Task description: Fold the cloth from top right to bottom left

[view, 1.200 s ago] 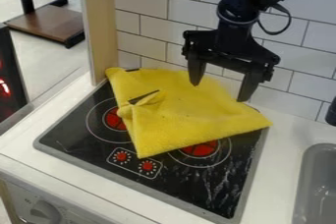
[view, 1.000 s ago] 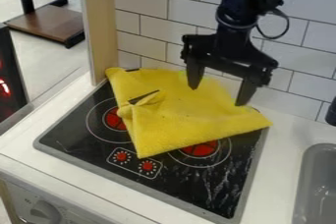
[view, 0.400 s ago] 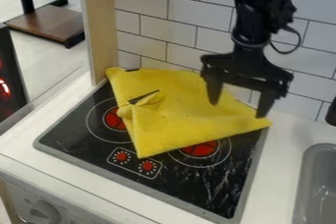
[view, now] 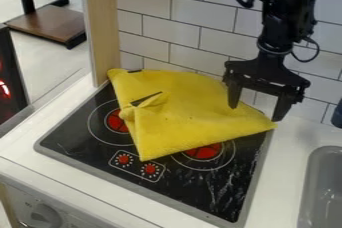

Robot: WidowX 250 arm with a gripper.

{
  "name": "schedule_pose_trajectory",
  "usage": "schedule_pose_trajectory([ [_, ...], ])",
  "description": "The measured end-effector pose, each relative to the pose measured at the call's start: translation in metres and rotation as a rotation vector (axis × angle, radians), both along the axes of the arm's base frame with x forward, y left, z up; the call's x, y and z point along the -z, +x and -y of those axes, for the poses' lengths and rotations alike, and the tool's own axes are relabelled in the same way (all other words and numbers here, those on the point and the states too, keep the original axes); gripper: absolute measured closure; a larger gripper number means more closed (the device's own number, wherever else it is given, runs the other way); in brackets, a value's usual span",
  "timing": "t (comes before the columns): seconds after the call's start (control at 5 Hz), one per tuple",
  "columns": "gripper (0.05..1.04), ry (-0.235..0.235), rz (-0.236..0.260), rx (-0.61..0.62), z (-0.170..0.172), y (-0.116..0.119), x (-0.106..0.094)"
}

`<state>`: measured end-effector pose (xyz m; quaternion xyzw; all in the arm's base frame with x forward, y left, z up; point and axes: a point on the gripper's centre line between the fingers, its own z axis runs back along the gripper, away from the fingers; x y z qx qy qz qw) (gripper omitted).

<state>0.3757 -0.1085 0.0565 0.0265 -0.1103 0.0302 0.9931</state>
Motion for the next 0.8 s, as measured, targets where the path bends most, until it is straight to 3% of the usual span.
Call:
schedule_pose_trajectory([
  [0.4, 0.085, 0.034, -0.027, -0.005, 0.013, 0.027, 0.019],
  [0.8, 0.123, 0.06, -0.017, 0.021, 0.023, 0.024, 0.023],
])
